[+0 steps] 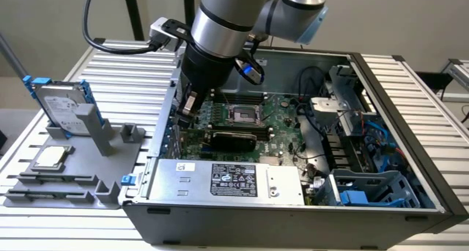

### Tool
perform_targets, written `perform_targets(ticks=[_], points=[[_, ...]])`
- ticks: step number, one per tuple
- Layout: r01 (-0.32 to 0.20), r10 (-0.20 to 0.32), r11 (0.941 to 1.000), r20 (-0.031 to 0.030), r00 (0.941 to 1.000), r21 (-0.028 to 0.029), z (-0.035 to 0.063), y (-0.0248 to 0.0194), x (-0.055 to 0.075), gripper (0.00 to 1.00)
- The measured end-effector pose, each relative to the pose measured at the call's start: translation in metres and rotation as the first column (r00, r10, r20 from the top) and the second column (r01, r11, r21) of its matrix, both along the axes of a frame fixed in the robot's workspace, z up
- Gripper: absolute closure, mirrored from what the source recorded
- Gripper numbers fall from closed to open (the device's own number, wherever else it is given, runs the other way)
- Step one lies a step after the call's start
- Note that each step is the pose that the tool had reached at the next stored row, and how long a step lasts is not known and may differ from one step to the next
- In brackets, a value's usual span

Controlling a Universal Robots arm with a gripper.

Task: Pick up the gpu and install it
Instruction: 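Press down on the gpu until it lock into place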

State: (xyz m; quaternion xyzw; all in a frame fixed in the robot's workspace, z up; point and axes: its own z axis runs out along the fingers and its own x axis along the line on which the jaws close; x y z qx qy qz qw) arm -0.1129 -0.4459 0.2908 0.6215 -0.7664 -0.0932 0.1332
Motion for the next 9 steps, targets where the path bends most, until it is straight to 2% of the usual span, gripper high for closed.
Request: perform_targets(ticks=[4, 7, 9], points=[[0.0, 0.0, 1.0, 0.0006, 1.0, -0.001, 0.0001, 0.0, 0.0013, 0.89], [0.0, 0.0, 1.0, 0.0036, 1.0, -0.0018, 0.0, 0.0001, 0.0015, 0.89], [0.0, 0.0, 1.0, 0.0046, 1.0, -0.0021, -0.0002, 0.0017, 0.0015, 0.89]])
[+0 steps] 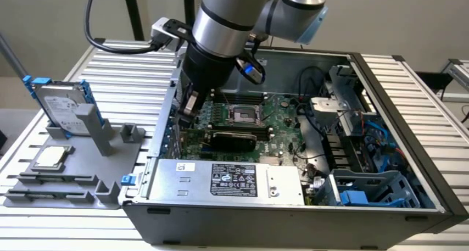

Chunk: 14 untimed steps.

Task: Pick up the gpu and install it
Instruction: 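Press down on the gpu until it lock into place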

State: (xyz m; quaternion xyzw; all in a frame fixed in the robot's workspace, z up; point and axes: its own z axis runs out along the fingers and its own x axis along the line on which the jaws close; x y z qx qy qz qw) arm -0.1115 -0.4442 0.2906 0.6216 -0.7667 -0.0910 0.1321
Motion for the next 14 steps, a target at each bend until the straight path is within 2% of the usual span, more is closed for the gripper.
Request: perform_targets(ticks=[3, 7, 11, 14], points=[[0.0, 0.0, 1.0, 0.0002, 1.0, -0.0004, -0.0004, 0.003, -0.0004, 0.89], [0.0, 0.0, 1.0, 0.0002, 1.0, -0.0033, -0.0006, 0.0041, -0.0021, 0.89], [0.0, 0.0, 1.0, 0.0001, 1.0, -0.0087, -0.0005, 0.0075, -0.0025, 0.89], [0.0, 0.0, 0.9999, 0.0003, 1.0, -0.0152, -0.0007, 0.0088, -0.0031, 0.89]])
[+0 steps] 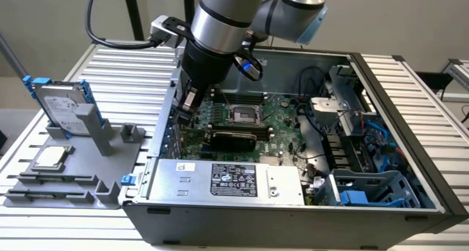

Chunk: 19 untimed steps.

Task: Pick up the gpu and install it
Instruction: 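Press down on the gpu until it lock into place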

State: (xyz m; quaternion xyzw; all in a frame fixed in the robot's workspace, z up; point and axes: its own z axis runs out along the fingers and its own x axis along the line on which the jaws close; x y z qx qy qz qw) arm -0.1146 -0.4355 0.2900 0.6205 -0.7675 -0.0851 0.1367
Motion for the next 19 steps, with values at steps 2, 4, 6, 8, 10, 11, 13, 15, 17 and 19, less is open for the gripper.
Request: perform_targets(ticks=[2, 4, 6, 8, 10, 11, 13, 15, 17, 19], points=[[0.0, 0.0, 1.0, -0.0001, 1.0, -0.0056, 0.0, 0.0, -0.0002, 0.89], [0.0, 0.0, 0.9999, -0.0004, 1.0, -0.0106, 0.0001, 0.0002, -0.0003, 0.89], [0.0, 0.0, 0.9999, -0.0009, 1.0, -0.0147, 0.0007, 0.0004, -0.0003, 0.89], [0.0, 0.0, 0.9999, -0.0008, 1.0, -0.0166, 0.0012, 0.001, -0.0004, 0.89], [0.0, 0.0, 0.9998, -0.0009, 1.0, -0.0177, 0.0019, 0.0018, -0.0004, 0.89], [0.0, 0.0, 0.9998, -0.0011, 1.0, -0.018, 0.0023, 0.0022, -0.0004, 0.89], [0.0, 0.0, 0.9998, -0.0009, 1.0, -0.018, 0.0025, 0.0032, -0.0003, 0.89], [0.0, 0.0, 0.9998, -0.0009, 1.0, -0.0182, 0.0025, 0.0045, -0.0004, 0.89], [0.0, 0.0, 0.9998, -0.0009, 1.0, -0.0184, 0.0025, 0.0062, -0.0005, 0.89], [0.0, 0.0, 0.9998, -0.0009, 1.0, -0.0184, 0.0025, 0.0068, -0.0012, 0.89]])
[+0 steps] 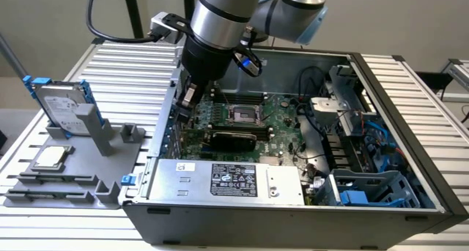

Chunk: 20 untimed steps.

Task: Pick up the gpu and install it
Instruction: 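Press down on the gpu until it lock into place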

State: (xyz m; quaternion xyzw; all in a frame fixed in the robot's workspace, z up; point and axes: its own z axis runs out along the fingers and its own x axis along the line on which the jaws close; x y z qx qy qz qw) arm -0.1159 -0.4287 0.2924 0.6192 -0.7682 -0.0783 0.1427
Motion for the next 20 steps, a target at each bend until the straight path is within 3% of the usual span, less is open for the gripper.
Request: perform_targets(ticks=[7, 15, 20], points=[[0.0, 0.0, 1.0, -0.0005, 1.0, -0.0015, 0.0001, 0.0002, -0.0013, 0.89], [0.0, 0.0, 0.9999, -0.0006, 1.0, -0.0124, -0.0013, 0.0002, -0.003, 0.89], [0.001, -0.001, 0.9999, -0.0005, 1.0, -0.0125, 0.0024, 0.0002, -0.0025, 0.89]])
